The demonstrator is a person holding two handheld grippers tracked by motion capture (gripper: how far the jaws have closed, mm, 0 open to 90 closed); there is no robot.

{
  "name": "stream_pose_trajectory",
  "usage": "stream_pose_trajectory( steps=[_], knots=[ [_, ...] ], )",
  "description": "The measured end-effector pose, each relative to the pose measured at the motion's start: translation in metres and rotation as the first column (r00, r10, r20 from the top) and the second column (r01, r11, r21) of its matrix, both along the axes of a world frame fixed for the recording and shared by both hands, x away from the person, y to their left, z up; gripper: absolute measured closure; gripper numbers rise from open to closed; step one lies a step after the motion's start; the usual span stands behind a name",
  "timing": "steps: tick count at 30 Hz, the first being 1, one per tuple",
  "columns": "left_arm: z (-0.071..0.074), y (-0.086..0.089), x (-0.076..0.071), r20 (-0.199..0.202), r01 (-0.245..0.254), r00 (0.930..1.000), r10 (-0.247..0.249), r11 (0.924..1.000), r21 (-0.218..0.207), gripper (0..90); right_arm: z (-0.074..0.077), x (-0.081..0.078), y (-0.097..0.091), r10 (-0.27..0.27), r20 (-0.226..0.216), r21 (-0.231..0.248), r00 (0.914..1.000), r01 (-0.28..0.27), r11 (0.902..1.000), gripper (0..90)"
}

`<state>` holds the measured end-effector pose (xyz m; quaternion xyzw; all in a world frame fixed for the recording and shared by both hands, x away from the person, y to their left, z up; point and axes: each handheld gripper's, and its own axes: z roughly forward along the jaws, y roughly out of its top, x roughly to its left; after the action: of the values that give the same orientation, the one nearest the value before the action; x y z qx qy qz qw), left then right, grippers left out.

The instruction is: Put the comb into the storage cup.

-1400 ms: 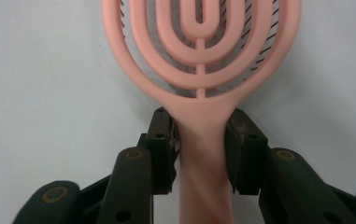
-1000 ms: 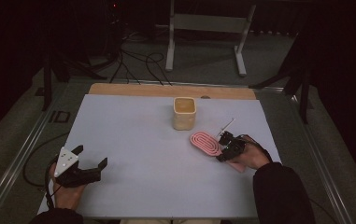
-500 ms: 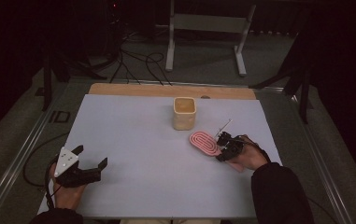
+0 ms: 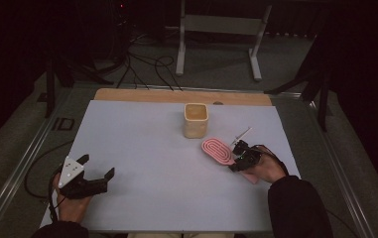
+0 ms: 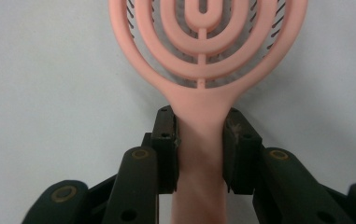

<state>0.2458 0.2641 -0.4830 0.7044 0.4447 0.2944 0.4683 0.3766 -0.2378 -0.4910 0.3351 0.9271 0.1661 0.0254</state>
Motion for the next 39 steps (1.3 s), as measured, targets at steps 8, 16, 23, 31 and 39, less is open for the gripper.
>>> stream_pose_trajectory(
  steps=[8,16,23,31,39],
  knots=[
    [0.000,0.000,0.000,0.000,0.001,1.0000,-0.001,1.0000,0.000,1.8,0.005,-0.002,0.001,-0.006,0.012,0.019,0.9999,0.006,0.9998,69.4],
    [0.000,0.000,0.000,0.000,0.001,1.0000,-0.001,1.0000,0.001,1.8,0.011,-0.004,0.002,-0.009,0.038,0.045,0.9993,0.007,0.9989,69.4],
    [0.000,0.000,0.000,0.000,0.000,1.0000,0.000,1.0000,0.002,1.8,0.016,-0.006,0.001,-0.011,0.057,0.067,0.9983,0.007,0.9977,69.4],
    [0.000,0.000,0.000,0.000,-0.003,1.0000,0.003,1.0000,0.001,1.8,0.021,-0.010,0.002,-0.019,0.085,0.094,0.9962,0.010,0.9955,69.4],
    [0.000,0.000,0.000,-0.001,-0.005,1.0000,0.005,1.0000,0.001,1.8,0.026,-0.014,0.004,-0.026,0.114,0.129,0.9931,0.011,0.9916,69.4]
  ],
)
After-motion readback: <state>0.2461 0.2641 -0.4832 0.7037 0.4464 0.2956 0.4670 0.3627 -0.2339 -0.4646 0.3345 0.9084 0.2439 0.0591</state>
